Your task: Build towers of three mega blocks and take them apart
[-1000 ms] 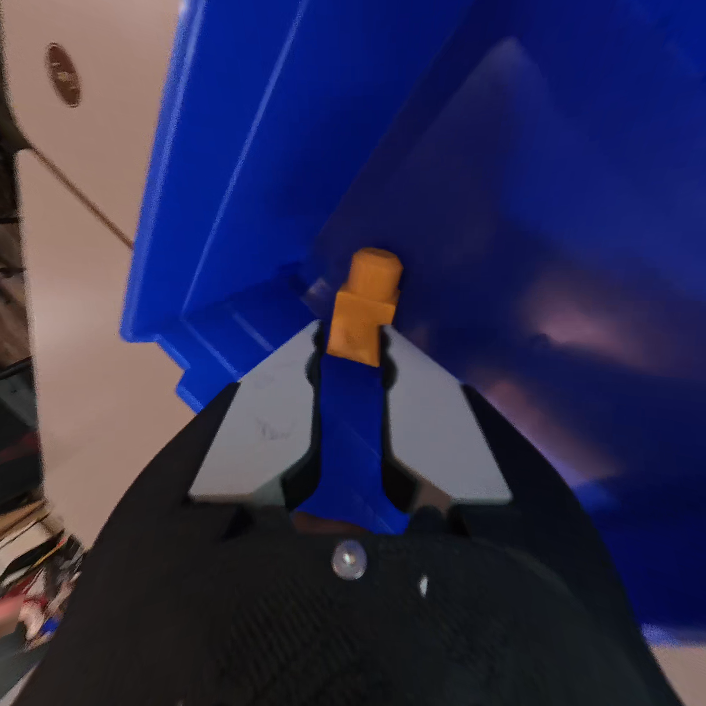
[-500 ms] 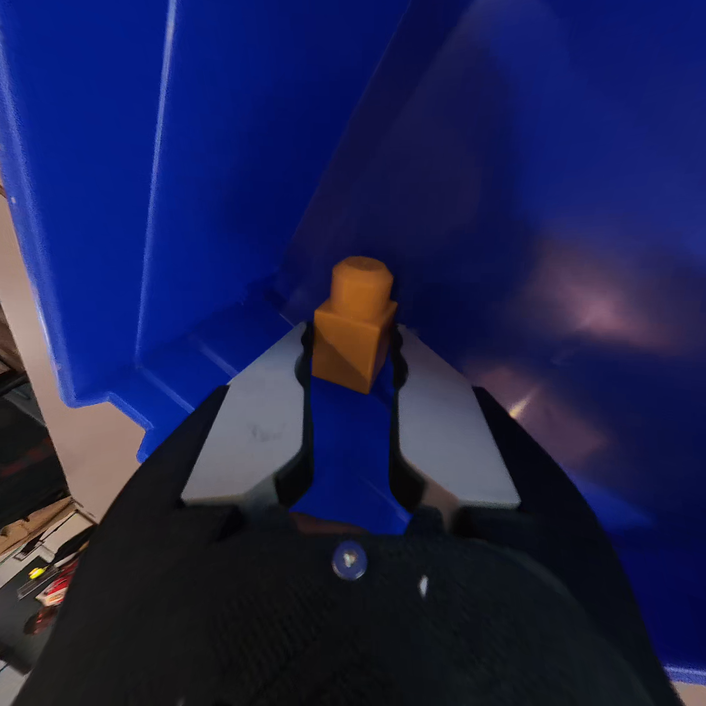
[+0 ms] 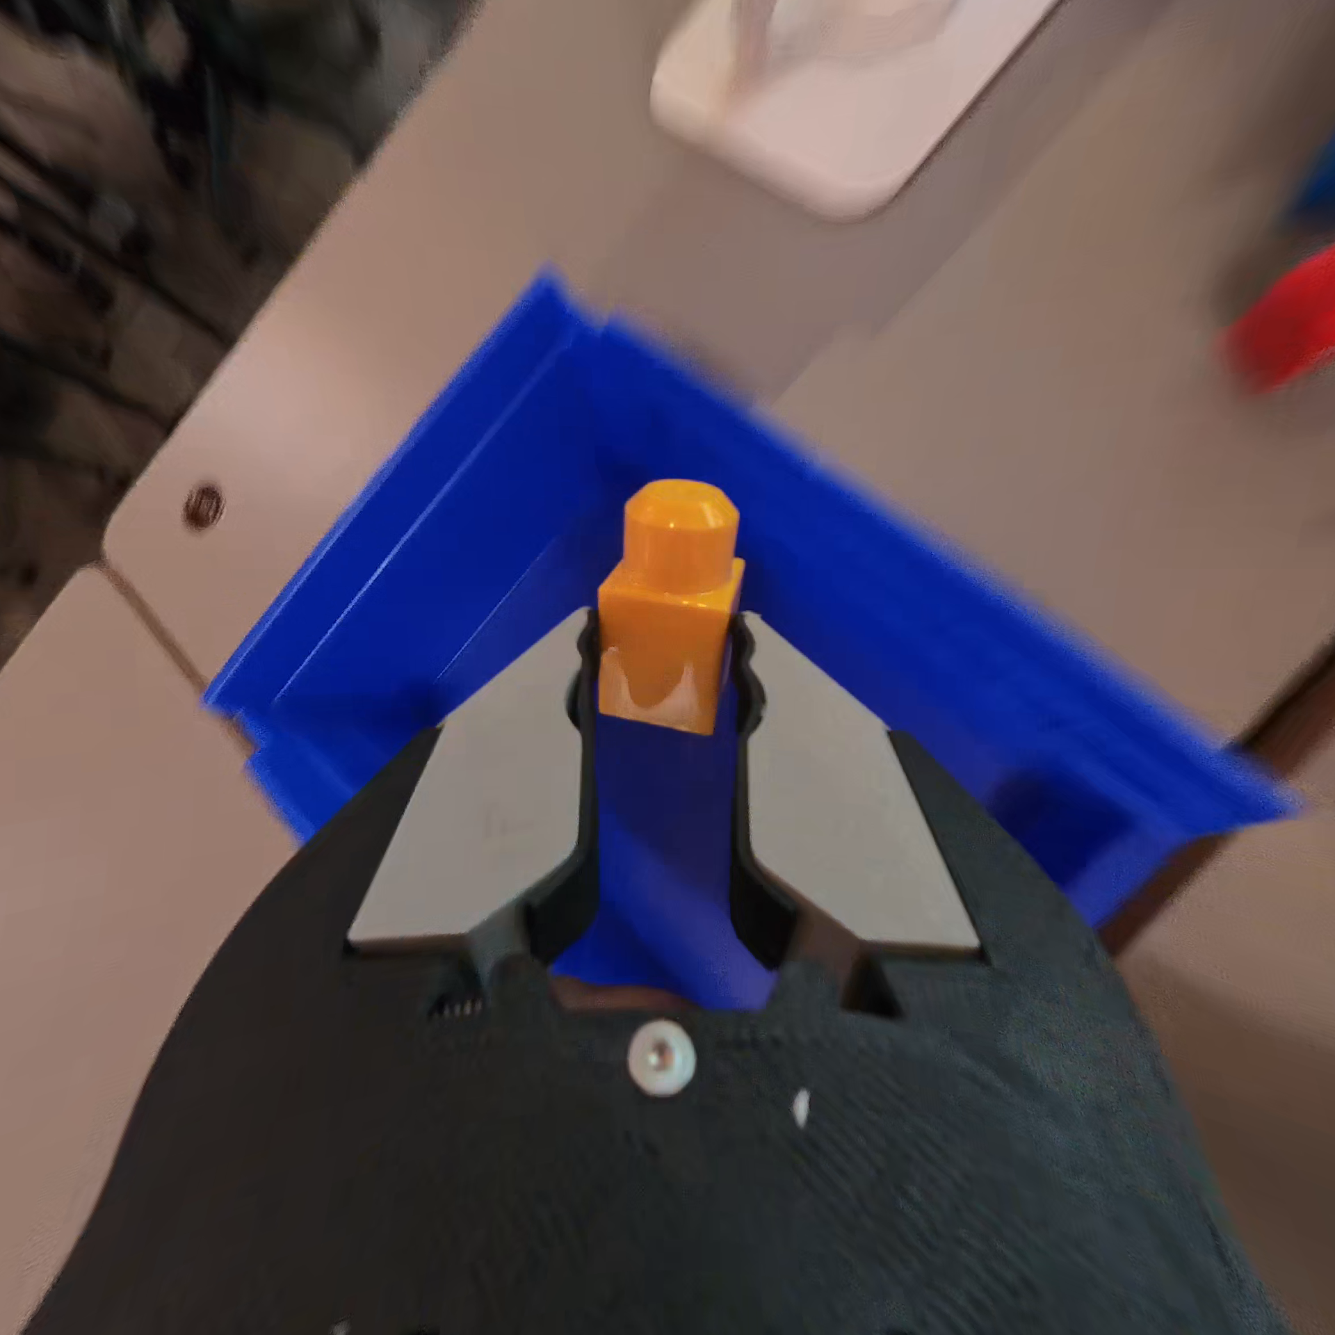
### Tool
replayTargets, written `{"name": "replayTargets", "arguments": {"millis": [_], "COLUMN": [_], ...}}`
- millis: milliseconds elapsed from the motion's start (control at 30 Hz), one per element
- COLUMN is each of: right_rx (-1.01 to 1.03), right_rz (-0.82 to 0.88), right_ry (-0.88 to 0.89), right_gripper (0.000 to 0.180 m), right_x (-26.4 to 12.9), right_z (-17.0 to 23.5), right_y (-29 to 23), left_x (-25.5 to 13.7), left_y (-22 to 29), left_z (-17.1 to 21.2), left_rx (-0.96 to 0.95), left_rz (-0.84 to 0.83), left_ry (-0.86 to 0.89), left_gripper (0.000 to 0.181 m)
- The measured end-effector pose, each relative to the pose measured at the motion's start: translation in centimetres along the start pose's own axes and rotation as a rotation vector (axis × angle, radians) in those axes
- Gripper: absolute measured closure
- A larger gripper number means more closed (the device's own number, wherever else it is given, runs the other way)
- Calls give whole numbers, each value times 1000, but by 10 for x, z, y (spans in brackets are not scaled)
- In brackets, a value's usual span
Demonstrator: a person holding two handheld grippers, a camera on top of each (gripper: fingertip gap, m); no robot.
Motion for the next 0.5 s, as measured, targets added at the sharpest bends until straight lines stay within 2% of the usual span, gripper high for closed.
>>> {"name": "replayTargets", "arguments": {"millis": [100,233,367,500], "right_rx": [-8,-27,-67,-71], "right_rz": [-47,-130,-204,-273], "right_ry": [74,157,183,234], "right_gripper": [145,143,140,140], "right_x": [-7,-16,-22,-32], "right_z": [-8,-16,-20,-22], "right_y": [-4,-11,-16,-15], "left_x": [-34,-51,-42,-15], "left_y": [38,110,173,200], "left_z": [-27,-45,-60,-68], "left_rx": [-110,-150,-188,-247], "left_rz": [51,190,398,520], "left_ry": [247,413,521,570], "left_gripper": [145,145,146,146]}}
Point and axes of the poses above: each gripper's, where its closed fingertips meet, x out along the fingers, z out of its underside, y = z × x across the jaws, the point moved 8 cm from there along -x, back along the fingers, and after that the axes turned 10 degrees about -z, right-handed, at the moved point
